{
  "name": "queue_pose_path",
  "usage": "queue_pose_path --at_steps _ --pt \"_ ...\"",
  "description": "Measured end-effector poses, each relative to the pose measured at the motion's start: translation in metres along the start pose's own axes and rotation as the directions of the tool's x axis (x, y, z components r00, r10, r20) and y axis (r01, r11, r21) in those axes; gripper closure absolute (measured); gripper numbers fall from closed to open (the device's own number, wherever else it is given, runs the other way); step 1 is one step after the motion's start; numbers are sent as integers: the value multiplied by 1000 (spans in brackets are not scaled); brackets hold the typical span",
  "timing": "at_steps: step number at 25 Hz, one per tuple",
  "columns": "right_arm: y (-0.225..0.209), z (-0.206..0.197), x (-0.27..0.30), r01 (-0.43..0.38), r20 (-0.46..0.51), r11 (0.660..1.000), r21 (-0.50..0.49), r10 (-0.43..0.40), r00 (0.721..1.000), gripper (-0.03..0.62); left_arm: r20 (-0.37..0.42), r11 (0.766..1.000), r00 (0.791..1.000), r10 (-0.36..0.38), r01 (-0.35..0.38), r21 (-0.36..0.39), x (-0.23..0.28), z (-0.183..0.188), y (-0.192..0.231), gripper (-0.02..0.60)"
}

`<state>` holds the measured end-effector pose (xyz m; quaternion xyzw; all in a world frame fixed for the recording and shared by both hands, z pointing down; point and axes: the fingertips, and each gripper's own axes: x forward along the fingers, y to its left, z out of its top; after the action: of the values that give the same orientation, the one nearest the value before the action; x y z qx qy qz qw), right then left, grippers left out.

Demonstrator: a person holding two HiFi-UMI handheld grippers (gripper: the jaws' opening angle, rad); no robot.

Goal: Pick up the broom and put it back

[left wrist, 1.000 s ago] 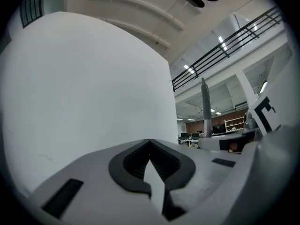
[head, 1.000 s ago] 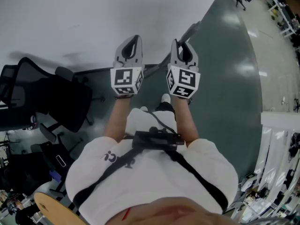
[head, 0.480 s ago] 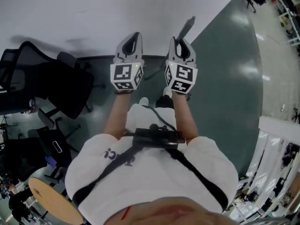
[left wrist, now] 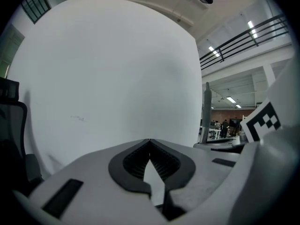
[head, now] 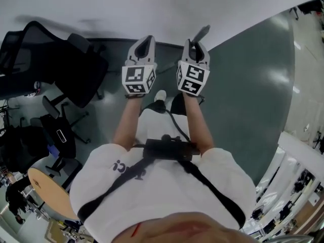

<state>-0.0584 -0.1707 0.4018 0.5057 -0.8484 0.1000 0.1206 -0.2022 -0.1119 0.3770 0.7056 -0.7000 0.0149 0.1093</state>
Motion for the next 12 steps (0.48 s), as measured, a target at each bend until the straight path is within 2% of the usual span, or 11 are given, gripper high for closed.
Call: queue_pose_path --at_steps 5,12 --pt "16 -102 49 26 -172 999 42 -18 985 499 -112 999 993 22 -25 -25 15 -76 35 572" --pt "-21 -184 85 112 -294 992 66 -88 952 499 -198 999 980 -8 -3 -54 42 -129 26 572"
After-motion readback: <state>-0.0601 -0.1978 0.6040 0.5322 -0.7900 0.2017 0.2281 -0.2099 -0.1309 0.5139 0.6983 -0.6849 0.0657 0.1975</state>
